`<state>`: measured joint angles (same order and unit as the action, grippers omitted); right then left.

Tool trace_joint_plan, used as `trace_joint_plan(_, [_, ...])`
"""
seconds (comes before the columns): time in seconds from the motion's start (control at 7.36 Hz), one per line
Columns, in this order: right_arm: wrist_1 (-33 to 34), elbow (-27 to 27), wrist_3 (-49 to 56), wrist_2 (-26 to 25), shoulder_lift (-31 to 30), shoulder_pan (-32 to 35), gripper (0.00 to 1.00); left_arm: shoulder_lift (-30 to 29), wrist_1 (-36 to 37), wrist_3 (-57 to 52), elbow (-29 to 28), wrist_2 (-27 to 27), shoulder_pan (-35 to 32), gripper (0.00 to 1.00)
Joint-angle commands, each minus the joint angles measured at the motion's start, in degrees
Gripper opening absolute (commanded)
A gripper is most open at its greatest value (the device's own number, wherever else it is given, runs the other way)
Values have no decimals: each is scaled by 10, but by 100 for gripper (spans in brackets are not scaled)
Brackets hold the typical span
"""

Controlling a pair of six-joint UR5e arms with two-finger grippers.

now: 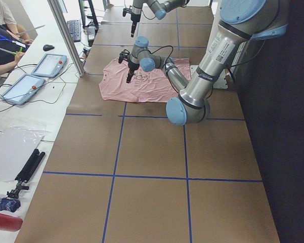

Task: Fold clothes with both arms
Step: 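Lower both grippers to the hem corners nearest the robot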

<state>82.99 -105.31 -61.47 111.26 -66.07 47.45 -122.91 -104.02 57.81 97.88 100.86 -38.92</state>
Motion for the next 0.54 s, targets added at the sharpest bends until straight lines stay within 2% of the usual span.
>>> trace_joint_plan(0.0, [1, -156, -160, -91, -110, -137, 100, 66, -14, 32, 96, 0, 42, 100])
trace_joint_plan(0.14, [1, -201, -229, -150, -137, -211, 100, 91, -15, 63, 124, -1, 70, 100])
trace_joint_plan(0.41, [1, -216, -309, -234, -149, -311, 99, 168, -18, 91, 188, -20, 111, 100])
